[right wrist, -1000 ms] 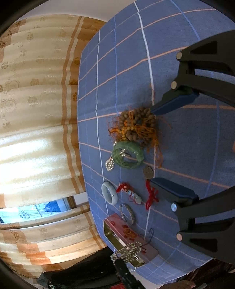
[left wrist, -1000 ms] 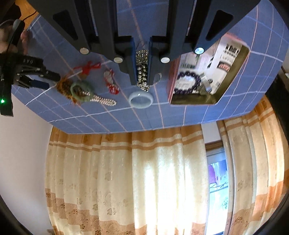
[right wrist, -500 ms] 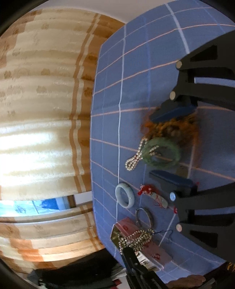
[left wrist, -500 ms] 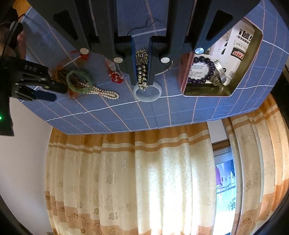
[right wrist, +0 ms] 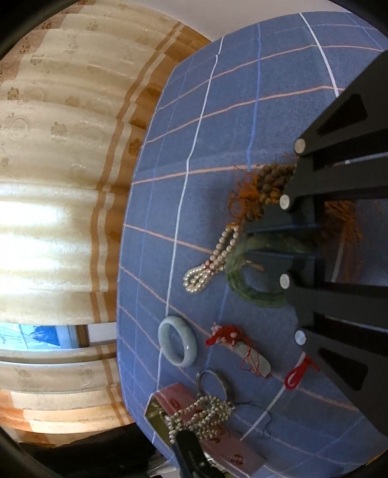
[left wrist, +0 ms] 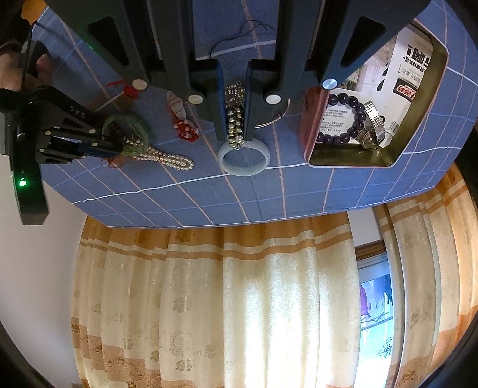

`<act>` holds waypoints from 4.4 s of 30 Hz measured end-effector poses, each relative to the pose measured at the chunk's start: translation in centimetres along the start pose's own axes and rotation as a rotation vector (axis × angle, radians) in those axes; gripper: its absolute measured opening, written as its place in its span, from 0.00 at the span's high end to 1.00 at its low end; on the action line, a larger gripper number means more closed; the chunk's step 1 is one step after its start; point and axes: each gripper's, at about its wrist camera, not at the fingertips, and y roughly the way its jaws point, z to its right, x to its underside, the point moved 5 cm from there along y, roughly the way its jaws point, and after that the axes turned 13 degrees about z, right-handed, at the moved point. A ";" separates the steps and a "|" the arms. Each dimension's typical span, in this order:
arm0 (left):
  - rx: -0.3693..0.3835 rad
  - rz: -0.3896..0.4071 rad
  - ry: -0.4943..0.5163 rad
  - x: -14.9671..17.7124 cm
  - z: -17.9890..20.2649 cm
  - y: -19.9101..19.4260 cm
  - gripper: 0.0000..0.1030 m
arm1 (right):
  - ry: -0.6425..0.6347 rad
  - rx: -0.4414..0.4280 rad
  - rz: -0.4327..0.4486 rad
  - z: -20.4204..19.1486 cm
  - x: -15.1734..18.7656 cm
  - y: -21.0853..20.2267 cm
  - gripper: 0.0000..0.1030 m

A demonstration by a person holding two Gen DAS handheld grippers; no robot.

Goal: Organize jewelry
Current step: 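Grasp the green jade bangle with the right gripper while the left holds the chain, then carry the chain in the left gripper while the right carries the jade bangle to the tin, then release the chain from the left gripper while the right drops the jade bangle into the tin, then withdraw both grippers from the tin, then grasp the red-string pendant by its string with the right gripper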

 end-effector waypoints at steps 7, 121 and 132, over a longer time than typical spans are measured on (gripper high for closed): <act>-0.009 0.027 0.010 -1.0 0.1 -1.3 0.90 | 0.013 -0.013 0.087 -0.5 -2.3 -2.7 0.87; -0.099 -0.034 -0.074 1.2 -5.7 -2.6 0.38 | 0.051 -0.182 0.057 -6.2 -0.5 -2.8 0.35; -0.060 -0.098 -0.074 3.0 -2.8 -0.6 0.38 | -0.002 -0.256 -0.077 -7.1 2.6 -1.6 0.40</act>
